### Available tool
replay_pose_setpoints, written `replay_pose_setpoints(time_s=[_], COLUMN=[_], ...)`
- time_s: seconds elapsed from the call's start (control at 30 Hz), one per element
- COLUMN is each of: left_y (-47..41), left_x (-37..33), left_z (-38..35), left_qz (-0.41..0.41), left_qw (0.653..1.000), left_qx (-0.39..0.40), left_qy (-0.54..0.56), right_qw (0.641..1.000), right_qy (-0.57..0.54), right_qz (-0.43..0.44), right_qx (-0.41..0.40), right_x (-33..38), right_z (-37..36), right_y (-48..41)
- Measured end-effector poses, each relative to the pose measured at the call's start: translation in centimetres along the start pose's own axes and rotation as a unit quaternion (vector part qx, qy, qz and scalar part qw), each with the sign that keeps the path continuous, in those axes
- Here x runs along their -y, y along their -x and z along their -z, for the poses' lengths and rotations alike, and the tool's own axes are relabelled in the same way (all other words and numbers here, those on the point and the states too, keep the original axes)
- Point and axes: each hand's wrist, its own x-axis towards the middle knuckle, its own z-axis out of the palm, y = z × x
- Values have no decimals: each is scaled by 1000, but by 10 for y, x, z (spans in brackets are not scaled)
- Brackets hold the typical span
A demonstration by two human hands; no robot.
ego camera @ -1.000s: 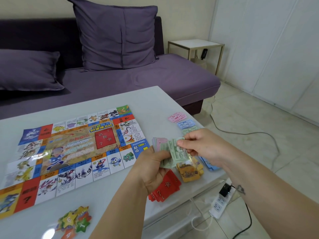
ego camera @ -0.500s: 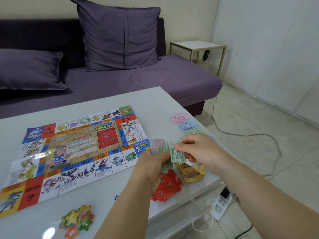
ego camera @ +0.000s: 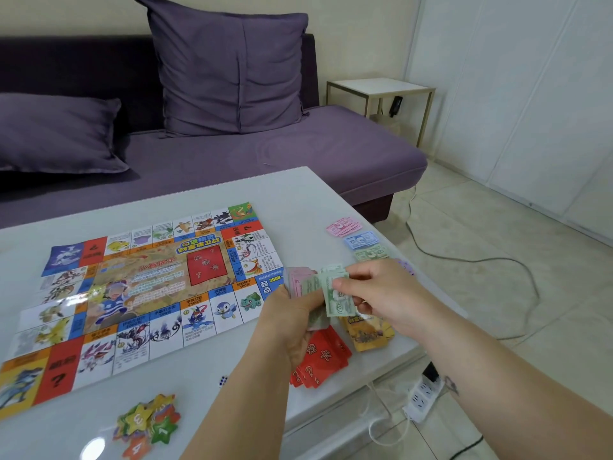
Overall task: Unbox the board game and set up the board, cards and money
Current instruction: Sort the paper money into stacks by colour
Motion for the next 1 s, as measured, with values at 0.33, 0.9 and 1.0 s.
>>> replay_pose_setpoints(time_s=[0.33,0.9,1.0], left_y=[-1,-1,-1], left_x=[-3,0,1], left_z=[0,3,3], left_qz=[13,-4,-3], left_qw=[999,999,999], left_qx=[7,-25,-33], left_qy=[41,37,40], right_qw=[999,1000,1000], right_qy=[15,-4,-21], right_qz=[3,-4,-4], right_qx=[-51,-7,-8], right_x=[-3,-2,-1], right_z=[7,0,-1], right_y=[-6,-2,-2])
